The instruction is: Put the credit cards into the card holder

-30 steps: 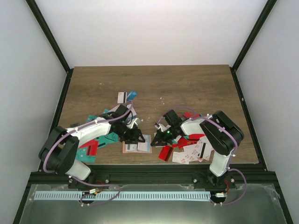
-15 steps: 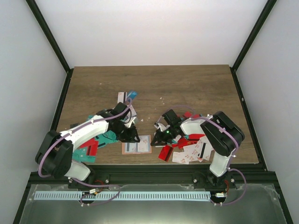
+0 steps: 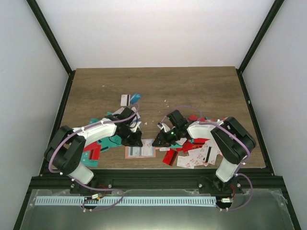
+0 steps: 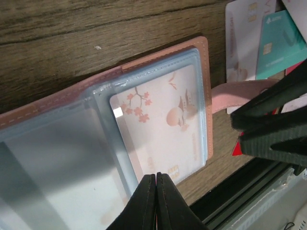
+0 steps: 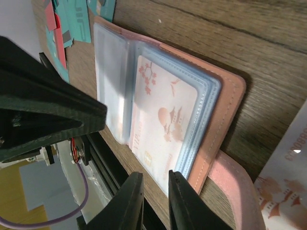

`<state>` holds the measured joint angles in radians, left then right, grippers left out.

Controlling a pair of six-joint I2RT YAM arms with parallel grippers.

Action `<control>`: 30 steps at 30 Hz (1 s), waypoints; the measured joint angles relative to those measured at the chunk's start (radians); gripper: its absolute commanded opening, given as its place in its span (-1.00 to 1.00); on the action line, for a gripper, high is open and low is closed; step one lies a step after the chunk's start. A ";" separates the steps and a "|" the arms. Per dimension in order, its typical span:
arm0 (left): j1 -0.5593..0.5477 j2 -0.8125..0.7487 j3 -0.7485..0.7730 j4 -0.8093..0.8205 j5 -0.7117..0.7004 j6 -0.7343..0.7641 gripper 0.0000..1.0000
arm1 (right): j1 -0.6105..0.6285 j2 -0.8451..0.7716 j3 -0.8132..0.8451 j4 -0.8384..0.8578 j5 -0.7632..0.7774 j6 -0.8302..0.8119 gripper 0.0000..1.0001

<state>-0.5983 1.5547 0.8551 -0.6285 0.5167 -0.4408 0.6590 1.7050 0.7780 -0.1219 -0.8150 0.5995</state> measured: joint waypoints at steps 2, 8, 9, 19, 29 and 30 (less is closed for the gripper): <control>0.000 0.014 -0.001 0.010 0.000 0.000 -0.92 | 0.000 0.000 0.000 0.005 -0.003 0.007 -0.58; 0.000 0.055 -0.001 0.025 -0.002 0.004 -0.92 | 0.000 0.022 0.013 0.023 -0.010 0.019 -0.56; 0.000 0.059 -0.001 0.026 -0.004 0.005 -0.92 | 0.000 0.028 0.014 0.027 -0.011 0.019 -0.56; 0.000 0.085 -0.021 0.043 -0.015 0.020 -0.92 | 0.000 0.085 0.021 0.041 -0.023 0.022 -0.56; 0.000 0.110 -0.021 0.060 0.001 0.031 -0.92 | 0.000 0.103 0.031 0.046 -0.030 0.023 -0.57; 0.000 0.110 -0.021 0.061 0.002 0.031 -0.92 | 0.000 0.103 0.031 0.047 -0.031 0.023 -0.57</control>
<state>-0.5980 1.6650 0.8341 -0.5678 0.5182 -0.4099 0.6590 1.8076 0.8093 -0.0753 -0.8455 0.6220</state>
